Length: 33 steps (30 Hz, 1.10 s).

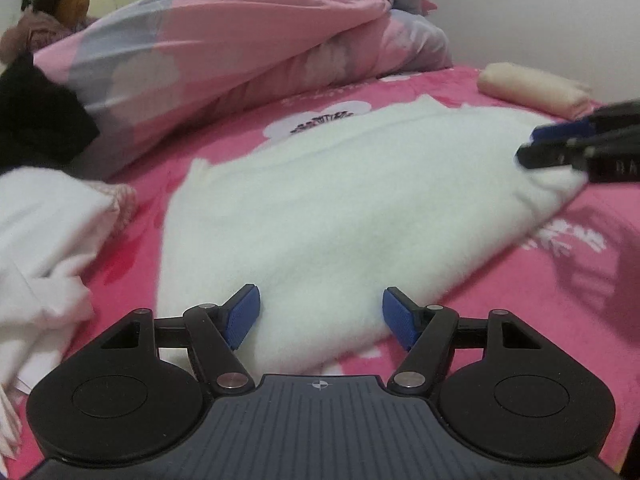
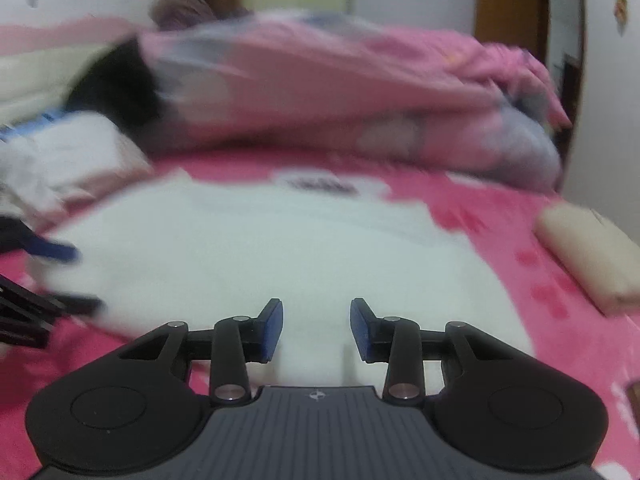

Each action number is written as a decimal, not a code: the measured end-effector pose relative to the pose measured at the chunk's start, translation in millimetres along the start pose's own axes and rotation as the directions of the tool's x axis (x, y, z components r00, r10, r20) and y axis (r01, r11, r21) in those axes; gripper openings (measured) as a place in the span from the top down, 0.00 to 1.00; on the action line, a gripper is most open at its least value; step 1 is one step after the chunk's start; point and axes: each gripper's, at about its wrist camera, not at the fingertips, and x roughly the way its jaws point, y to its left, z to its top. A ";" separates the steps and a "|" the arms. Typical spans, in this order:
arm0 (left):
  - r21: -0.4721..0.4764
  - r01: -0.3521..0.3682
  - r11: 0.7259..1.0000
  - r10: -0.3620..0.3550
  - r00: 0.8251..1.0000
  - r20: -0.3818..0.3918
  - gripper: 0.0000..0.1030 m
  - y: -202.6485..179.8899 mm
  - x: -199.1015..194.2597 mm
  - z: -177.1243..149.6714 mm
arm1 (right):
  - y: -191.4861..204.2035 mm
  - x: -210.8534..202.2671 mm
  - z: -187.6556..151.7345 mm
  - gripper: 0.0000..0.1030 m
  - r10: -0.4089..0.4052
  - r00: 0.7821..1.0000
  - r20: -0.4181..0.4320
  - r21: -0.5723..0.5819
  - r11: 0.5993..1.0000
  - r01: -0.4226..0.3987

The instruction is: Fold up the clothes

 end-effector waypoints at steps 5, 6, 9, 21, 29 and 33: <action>-0.032 0.024 0.999 -0.024 1.000 0.005 0.33 5.0 3.5 -0.7 | 14.9 23.5 -16.1 0.61 0.006 0.997 -0.081 -0.041 0.999 -0.009; -0.037 0.029 0.999 -0.028 1.000 0.006 0.33 6.0 4.4 -0.8 | 16.1 22.8 -13.8 0.61 0.002 0.997 -0.081 -0.038 0.999 -0.005; -0.051 0.040 0.998 -0.040 0.999 0.009 0.32 8.8 6.7 -1.1 | 22.7 18.7 -4.9 0.62 0.003 0.998 -0.058 -0.042 0.999 -0.005; -0.057 0.074 0.996 -0.072 0.997 0.035 0.32 14.8 7.7 -5.4 | 54.8 24.2 5.4 0.61 0.074 0.997 -0.002 -0.123 0.990 -0.074; -0.016 0.074 0.997 -0.073 0.997 0.035 0.31 13.7 2.1 -9.2 | 58.0 49.9 -15.2 0.59 0.083 0.991 -0.101 -0.167 0.981 -0.099; -0.011 0.077 0.997 -0.076 0.996 0.037 0.32 15.3 -0.4 -11.9 | 65.1 37.8 14.0 0.60 0.120 0.992 -0.050 -0.149 0.981 -0.126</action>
